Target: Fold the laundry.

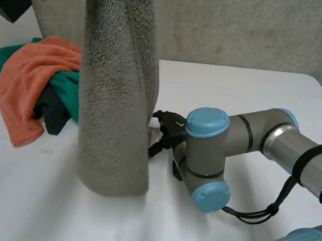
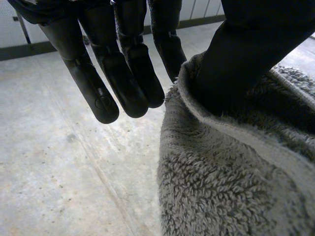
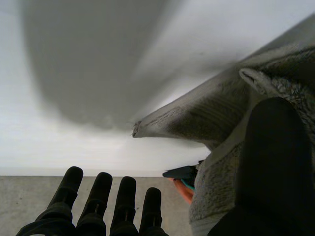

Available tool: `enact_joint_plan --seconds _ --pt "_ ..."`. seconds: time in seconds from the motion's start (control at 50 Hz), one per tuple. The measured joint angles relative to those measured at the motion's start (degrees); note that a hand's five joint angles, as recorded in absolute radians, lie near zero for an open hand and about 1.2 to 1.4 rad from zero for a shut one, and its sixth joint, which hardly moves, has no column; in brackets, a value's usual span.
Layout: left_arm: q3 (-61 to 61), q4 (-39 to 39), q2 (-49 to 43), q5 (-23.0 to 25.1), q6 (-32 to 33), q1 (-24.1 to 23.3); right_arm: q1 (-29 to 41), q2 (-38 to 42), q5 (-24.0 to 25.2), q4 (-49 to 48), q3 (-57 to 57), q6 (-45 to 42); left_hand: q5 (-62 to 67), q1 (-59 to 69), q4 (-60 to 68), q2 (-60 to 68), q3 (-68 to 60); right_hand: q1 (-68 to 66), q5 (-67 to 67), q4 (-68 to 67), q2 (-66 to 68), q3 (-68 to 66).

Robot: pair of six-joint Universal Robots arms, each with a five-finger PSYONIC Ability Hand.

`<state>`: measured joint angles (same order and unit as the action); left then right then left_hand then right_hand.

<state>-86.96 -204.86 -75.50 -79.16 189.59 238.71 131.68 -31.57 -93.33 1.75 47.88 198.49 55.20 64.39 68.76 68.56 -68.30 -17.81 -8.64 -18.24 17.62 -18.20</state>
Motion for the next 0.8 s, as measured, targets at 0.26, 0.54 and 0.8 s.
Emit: enact_joint_plan --seconds 0.26,0.54,0.8 --pt "-0.4 -0.1 -1.1 -0.8 0.2 0.2 0.0 -9.8 2.1 4.9 11.0 -2.8 0.0 0.0 0.0 0.0 0.0 0.0 0.0 0.0 0.0 0.0" --pt "0.4 0.1 -1.5 -0.6 0.5 0.3 -11.2 -25.9 10.3 6.1 27.0 -9.3 0.0 0.0 0.0 0.0 0.0 0.2 1.5 0.2 -0.1 0.2" --pt "0.7 0.9 -0.6 -0.7 0.2 0.2 -2.9 -13.9 19.8 2.8 16.0 10.0 0.0 0.0 0.0 0.0 0.0 -0.1 1.0 0.0 0.0 0.0"
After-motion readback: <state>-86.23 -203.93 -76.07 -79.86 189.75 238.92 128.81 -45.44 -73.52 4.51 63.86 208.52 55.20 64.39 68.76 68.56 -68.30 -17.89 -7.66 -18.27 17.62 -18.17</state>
